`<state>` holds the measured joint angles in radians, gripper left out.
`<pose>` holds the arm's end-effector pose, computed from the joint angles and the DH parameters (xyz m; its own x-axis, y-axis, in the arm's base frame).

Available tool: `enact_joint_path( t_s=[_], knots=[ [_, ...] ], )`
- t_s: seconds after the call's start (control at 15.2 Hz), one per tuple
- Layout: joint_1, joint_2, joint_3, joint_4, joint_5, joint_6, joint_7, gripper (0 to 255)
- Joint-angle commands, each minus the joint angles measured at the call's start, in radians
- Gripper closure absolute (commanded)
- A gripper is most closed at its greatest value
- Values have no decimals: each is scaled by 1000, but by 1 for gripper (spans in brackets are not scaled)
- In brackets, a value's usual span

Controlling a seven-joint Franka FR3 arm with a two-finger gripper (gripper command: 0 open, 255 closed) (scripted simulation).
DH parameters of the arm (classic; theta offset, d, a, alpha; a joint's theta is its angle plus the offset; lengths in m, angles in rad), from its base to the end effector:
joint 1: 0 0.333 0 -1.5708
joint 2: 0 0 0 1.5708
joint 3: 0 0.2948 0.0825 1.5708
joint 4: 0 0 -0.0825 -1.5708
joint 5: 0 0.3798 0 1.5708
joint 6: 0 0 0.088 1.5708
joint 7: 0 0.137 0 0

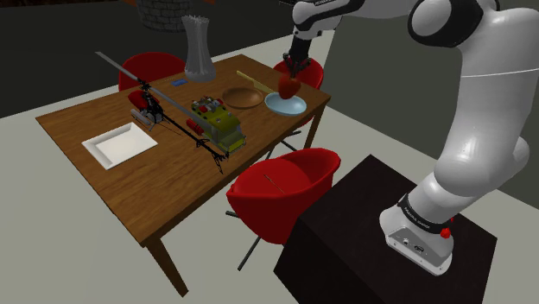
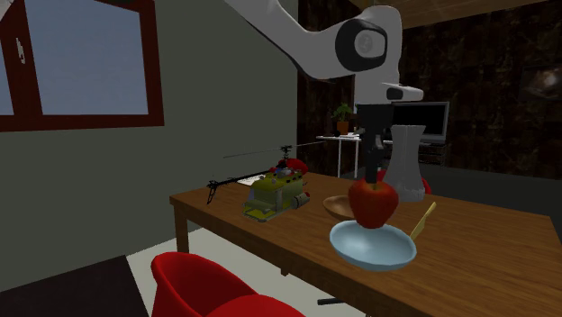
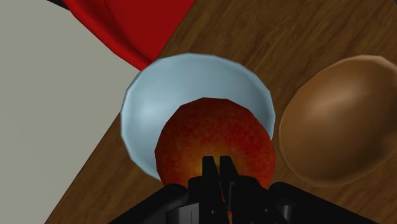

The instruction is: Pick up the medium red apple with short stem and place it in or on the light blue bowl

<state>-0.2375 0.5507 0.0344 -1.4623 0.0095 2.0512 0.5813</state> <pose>0.6815 -0.1429 0.3197 0.7006 -0.7134 0.0175 -0.7123 -0.7006 -0.0433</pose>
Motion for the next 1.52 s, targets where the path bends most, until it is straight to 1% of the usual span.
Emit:
enact_joint_path(
  t_s=[0.0, 0.13, 0.66, 0.73, 1.06, 1.32, 1.45],
  knots=[
    [1, 11, 0, -12, 0, 23, 0, 255],
    [1, 21, 0, -25, 0, 47, 0, 255],
    [1, 21, 0, -25, 0, 47, 0, 255],
    [1, 21, 0, -25, 0, 47, 0, 0],
    [1, 21, 0, -25, 0, 47, 0, 0],
    [-1, -27, 0, 29, 1, -55, 0, 0],
    [-1, -27, 0, 29, 1, -55, 0, 0]
  ],
)
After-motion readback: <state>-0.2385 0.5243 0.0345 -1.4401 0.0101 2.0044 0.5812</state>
